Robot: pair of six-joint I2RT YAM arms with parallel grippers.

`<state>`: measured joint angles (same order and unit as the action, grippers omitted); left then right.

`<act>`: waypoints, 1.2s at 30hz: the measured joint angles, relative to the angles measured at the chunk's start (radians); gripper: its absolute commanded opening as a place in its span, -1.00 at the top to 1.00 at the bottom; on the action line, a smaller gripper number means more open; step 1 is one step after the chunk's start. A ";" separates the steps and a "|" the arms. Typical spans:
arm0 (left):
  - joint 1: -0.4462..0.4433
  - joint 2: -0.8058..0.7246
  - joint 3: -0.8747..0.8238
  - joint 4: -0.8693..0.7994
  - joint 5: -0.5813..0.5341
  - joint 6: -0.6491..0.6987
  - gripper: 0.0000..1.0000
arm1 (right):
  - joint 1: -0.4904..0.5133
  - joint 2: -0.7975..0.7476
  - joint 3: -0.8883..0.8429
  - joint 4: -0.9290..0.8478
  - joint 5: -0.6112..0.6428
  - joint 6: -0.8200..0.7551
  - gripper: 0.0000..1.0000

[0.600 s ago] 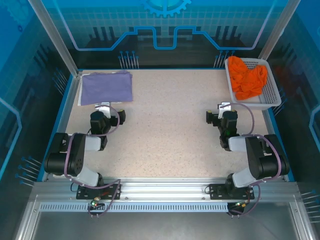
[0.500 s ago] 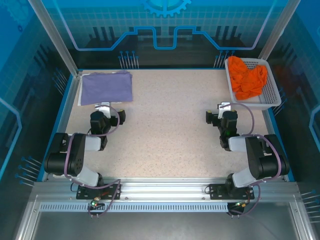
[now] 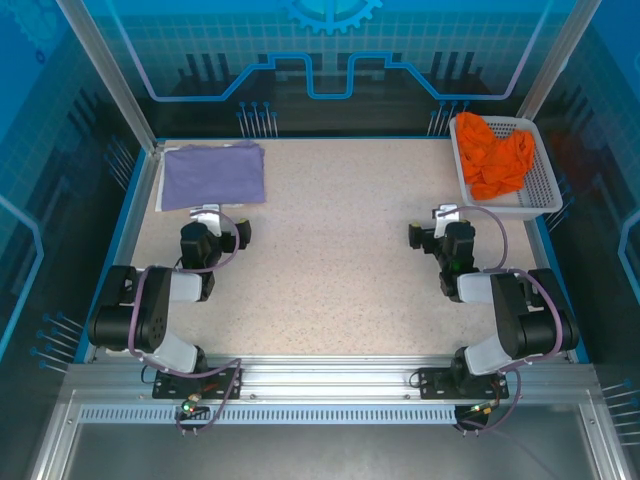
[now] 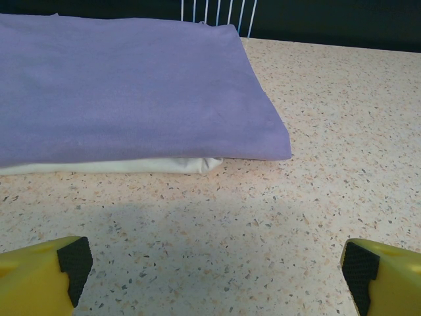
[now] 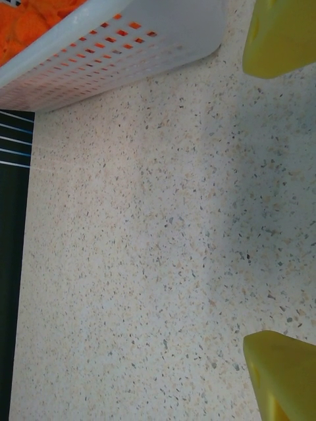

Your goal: Fold and stack the t-shirts

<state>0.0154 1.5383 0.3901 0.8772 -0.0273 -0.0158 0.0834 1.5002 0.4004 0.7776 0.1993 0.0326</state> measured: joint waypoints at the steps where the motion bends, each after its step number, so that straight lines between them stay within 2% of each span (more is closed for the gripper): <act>1: 0.000 0.000 0.000 0.000 0.000 0.000 -0.98 | 0.000 0.000 0.000 0.000 -0.003 0.000 -1.00; 6: 0.000 0.000 0.000 -0.001 -0.018 -0.004 -0.98 | -0.008 -0.003 0.008 -0.027 -0.019 0.001 -0.99; 9: 0.000 -0.038 0.016 -0.097 -0.064 -0.011 -0.98 | -0.019 -0.063 0.135 -0.316 -0.001 0.031 -1.00; 11: 0.000 -0.109 0.091 -0.294 -0.091 -0.043 -0.98 | -0.068 -0.091 0.377 -0.615 -0.029 0.095 -1.00; 13: 0.004 -0.160 0.241 -0.531 -0.125 -0.158 -0.98 | -0.124 -0.079 0.682 -0.846 -0.050 0.171 -0.99; 15: 0.030 -0.171 0.441 -0.750 -0.114 -0.277 -0.98 | -0.169 -0.032 1.017 -1.018 -0.054 0.231 -1.00; 17: 0.067 -0.155 0.642 -0.938 -0.077 -0.362 -0.98 | -0.197 0.032 1.291 -1.114 -0.054 0.291 -0.99; 19: 0.093 -0.120 0.803 -1.095 -0.042 -0.418 -0.98 | -0.222 0.109 1.492 -1.216 -0.083 0.369 -1.00; 21: 0.096 -0.082 0.895 -1.224 -0.006 -0.460 -0.97 | -0.254 0.211 1.638 -1.323 -0.129 0.452 -0.98; 24: 0.083 -0.043 0.916 -1.393 0.047 -0.500 -0.97 | -0.304 0.438 1.830 -1.478 -0.200 0.568 -0.96; 28: 0.045 -0.028 0.914 -1.576 0.099 -0.515 -0.97 | -0.341 0.718 1.896 -1.629 -0.244 0.690 -0.96; 30: 0.018 -0.044 0.908 -1.616 0.117 -0.517 -0.97 | -0.348 0.798 1.886 -1.680 -0.258 0.740 -0.95; 36: -0.025 -0.179 0.823 -1.680 0.163 -0.528 -0.97 | -0.353 0.860 1.850 -1.690 -0.305 0.880 -0.95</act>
<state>-0.0093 1.3594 1.2129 -0.8024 0.1352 -0.5442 -0.2695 2.3604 2.2501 -0.9123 -0.1055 0.9123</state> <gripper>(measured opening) 0.986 0.974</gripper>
